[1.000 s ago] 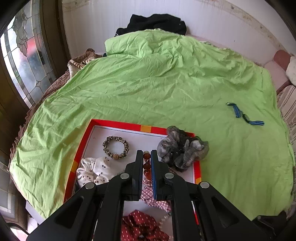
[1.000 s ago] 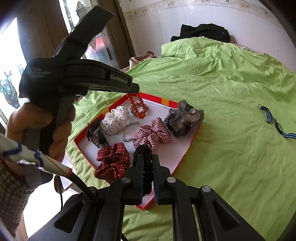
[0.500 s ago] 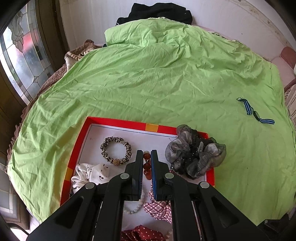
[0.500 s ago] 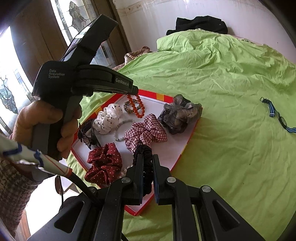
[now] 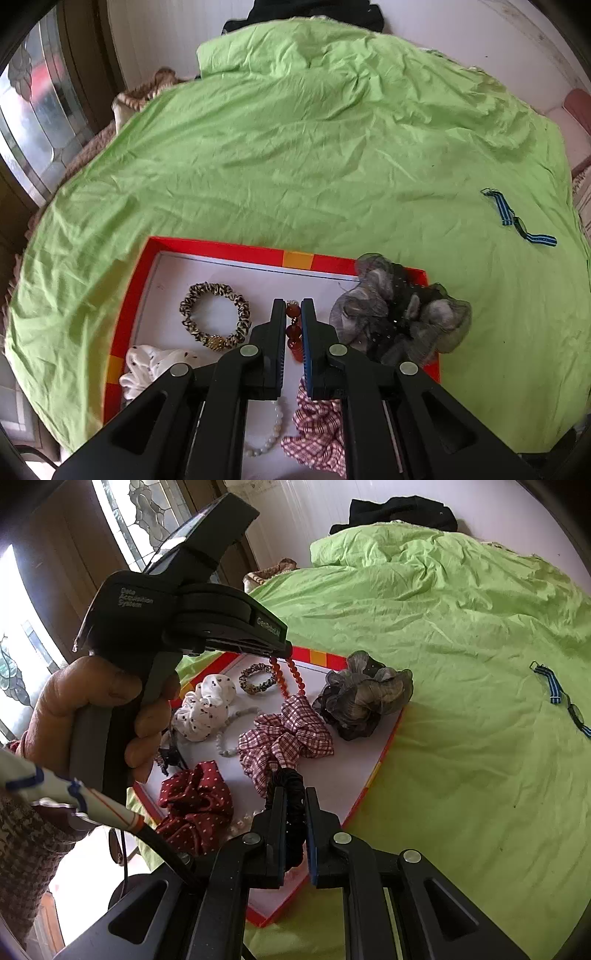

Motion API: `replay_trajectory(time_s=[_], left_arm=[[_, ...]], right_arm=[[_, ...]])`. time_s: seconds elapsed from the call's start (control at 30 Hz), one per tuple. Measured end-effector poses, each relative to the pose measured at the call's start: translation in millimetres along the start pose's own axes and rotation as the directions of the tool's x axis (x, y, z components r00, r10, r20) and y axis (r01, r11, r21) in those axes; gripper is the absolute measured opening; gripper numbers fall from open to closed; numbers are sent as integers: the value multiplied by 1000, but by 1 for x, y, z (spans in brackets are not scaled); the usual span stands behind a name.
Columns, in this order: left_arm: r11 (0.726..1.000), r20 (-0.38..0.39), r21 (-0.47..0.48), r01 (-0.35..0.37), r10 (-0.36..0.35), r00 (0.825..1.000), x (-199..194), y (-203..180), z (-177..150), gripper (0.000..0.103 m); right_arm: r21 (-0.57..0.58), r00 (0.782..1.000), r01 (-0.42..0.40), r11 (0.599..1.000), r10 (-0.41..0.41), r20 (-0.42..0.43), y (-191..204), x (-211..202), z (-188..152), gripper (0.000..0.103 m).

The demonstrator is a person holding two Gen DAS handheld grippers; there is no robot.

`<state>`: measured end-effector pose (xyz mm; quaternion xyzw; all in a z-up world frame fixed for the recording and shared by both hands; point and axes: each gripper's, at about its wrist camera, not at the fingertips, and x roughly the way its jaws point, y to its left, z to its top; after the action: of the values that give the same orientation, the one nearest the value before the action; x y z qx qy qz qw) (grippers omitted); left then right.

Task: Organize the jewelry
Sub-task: 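Release red bead bracelet into tray with left tool while right tool releases black bracelet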

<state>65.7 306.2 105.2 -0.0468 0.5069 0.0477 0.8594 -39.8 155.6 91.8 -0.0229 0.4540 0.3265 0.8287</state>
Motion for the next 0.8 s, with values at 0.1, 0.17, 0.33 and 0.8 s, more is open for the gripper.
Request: replay_trajectory(time_s=[0.1, 0.17, 0.33, 0.8], left_arm=[[1000, -27, 0, -10, 10, 1000, 12, 2, 0, 8], [1000, -40, -1, -18, 18, 999, 19, 3, -1, 8], [999, -57, -22, -33, 32, 998, 31, 7, -3, 8], [996, 78, -79, -40, 46, 996, -31, 5, -12, 48]], right_arm=[[17, 1000, -8, 1000, 9, -18, -4, 8, 1, 10], [30, 999, -12, 999, 13, -34, -7, 14, 1, 10], [37, 998, -5, 999, 7, -60, -11, 26, 1, 10], [16, 999, 30, 999, -30, -12, -3, 8, 1, 42]])
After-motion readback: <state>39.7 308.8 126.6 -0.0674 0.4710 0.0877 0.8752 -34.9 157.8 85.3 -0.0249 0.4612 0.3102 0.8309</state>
